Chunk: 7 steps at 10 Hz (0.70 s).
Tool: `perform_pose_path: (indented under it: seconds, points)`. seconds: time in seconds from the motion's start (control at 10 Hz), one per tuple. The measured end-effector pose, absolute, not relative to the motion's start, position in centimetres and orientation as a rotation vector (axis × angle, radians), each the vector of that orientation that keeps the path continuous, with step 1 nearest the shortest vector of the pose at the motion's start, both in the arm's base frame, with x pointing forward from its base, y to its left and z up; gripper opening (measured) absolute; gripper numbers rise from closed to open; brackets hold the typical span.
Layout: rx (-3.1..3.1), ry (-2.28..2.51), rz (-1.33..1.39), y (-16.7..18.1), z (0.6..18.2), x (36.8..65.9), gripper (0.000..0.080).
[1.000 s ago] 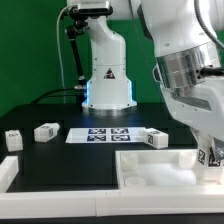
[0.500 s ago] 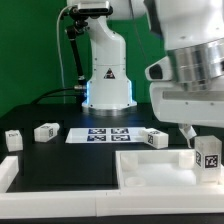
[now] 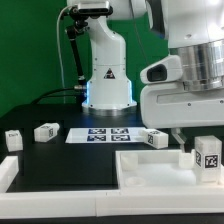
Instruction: Assemble square table
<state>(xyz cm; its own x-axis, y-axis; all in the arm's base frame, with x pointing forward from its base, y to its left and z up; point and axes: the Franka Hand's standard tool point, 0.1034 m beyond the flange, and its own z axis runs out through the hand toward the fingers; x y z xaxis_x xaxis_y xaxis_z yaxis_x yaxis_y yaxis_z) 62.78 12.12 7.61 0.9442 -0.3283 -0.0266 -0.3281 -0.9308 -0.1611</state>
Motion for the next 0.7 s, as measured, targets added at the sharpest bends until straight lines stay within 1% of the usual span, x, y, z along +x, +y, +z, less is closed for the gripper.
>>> perform_pose_path:
  seconds: [0.2, 0.3, 0.5, 0.7]
  points:
    - [-3.01, 0.039, -0.093, 11.78, 7.78, 63.5, 0.0649]
    - [-3.012, -0.031, -0.1, 11.76, 7.74, 63.51, 0.0649]
    - [-3.011, 0.014, -0.096, 11.79, 7.7, 63.49, 0.0649]
    - [-3.009, 0.063, -0.092, 11.81, 7.67, 63.48, 0.0384]
